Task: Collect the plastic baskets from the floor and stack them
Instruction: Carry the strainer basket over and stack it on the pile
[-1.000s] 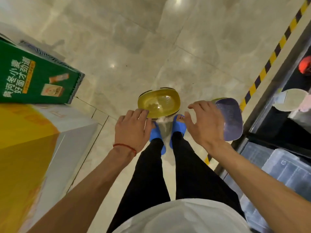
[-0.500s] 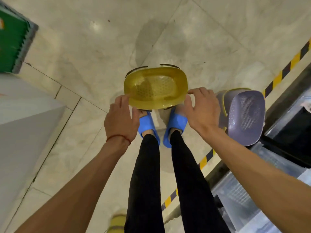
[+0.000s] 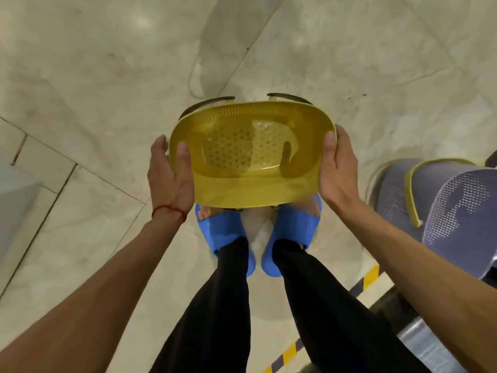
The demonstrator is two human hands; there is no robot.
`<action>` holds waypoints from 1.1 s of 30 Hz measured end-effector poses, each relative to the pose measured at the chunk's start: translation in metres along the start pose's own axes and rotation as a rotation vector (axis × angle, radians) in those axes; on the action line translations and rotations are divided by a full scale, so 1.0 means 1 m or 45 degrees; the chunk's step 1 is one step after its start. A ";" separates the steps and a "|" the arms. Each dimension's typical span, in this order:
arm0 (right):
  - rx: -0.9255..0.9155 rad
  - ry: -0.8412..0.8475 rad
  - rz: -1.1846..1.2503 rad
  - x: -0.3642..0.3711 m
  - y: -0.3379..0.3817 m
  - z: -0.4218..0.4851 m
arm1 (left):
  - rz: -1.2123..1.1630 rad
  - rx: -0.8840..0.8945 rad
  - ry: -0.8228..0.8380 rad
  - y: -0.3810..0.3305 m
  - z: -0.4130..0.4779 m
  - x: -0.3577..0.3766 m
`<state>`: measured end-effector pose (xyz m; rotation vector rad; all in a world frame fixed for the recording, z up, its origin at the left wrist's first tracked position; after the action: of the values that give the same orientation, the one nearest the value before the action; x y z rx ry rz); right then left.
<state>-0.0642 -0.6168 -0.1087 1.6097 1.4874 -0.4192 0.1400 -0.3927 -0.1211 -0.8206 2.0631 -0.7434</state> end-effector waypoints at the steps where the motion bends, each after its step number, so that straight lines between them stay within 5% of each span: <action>1: 0.036 0.015 0.052 0.004 -0.001 0.003 | -0.051 -0.038 -0.058 0.001 0.003 0.006; 7: 0.215 -0.072 0.323 0.013 0.005 0.011 | -0.145 -0.081 -0.303 -0.002 0.009 0.019; 20: 0.187 -0.043 0.228 0.012 0.006 0.017 | -0.065 -0.234 -0.330 -0.009 0.006 0.021; 33: 0.050 -0.152 0.118 -0.113 0.108 -0.094 | -0.261 -0.314 -0.463 -0.123 -0.092 -0.091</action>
<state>-0.0185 -0.6043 0.0676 1.6478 1.3176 -0.4859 0.1456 -0.3800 0.0574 -1.2237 1.7776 -0.4101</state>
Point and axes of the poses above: each hand's wrist, its own z-axis towards the middle knuckle, its own x-axis out of the palm, y = z × x, the point moved 2 cm from there along z, towards the middle knuckle, and after that the axes turned 15 degrees about -z, right-handed, at the moved point
